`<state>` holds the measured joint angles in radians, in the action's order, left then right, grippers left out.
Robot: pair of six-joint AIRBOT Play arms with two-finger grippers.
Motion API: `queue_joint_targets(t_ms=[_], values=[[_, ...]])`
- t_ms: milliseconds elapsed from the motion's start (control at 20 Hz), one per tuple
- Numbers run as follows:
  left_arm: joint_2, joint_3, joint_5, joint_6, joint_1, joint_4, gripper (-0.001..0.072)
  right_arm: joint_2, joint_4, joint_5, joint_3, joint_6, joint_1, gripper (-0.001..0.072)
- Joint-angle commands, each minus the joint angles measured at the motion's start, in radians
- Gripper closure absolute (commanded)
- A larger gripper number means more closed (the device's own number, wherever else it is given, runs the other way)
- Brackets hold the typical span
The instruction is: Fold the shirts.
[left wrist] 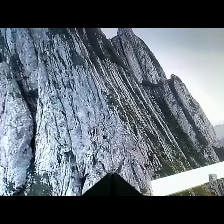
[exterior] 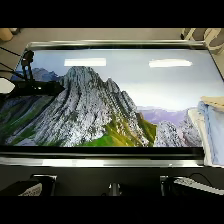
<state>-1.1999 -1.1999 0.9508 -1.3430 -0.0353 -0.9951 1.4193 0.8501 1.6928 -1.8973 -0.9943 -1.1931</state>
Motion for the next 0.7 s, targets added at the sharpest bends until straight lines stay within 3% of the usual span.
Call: queue_joint_targets(t_ms=[0, 300, 450, 500, 550, 600, 650], values=[[0.0, 0.0, -0.002, 0.0, 0.0, 0.0, 0.0681, -0.031, 0.281, 0.155, 0.031, -0.061, -0.082, 0.0694], [0.0, 0.0, -0.002, 0.0, -0.003, 0.0, 0.0681, -0.119, 0.428, 0.156, 0.391, -0.068, -0.08, 0.0694], [0.0, 0.0, -0.002, 0.0, -0.004, 0.0, 0.0681, -0.161, 0.582, 0.101, 0.548, -0.068, -0.08, 0.0693], [0.0, 0.0, -0.001, -0.001, -0.004, 0.0, 0.0681, -0.167, 0.608, 0.056, 0.563, -0.068, -0.08, 0.0629], [0.0, 0.0, 0.001, -0.003, -0.003, 0.001, 0.0681, -0.166, 0.616, 0.014, 0.563, -0.068, -0.08, 0.0369], [0.0, 0.0, 0.002, -0.003, -0.004, 0.001, 0.0681, -0.167, 0.602, -0.019, 0.563, -0.067, -0.08, -0.0007], [0.0, 0.0, 0.002, -0.003, -0.003, 0.004, 0.0681, -0.167, 0.573, -0.07, 0.562, -0.047, -0.08, -0.0005]])
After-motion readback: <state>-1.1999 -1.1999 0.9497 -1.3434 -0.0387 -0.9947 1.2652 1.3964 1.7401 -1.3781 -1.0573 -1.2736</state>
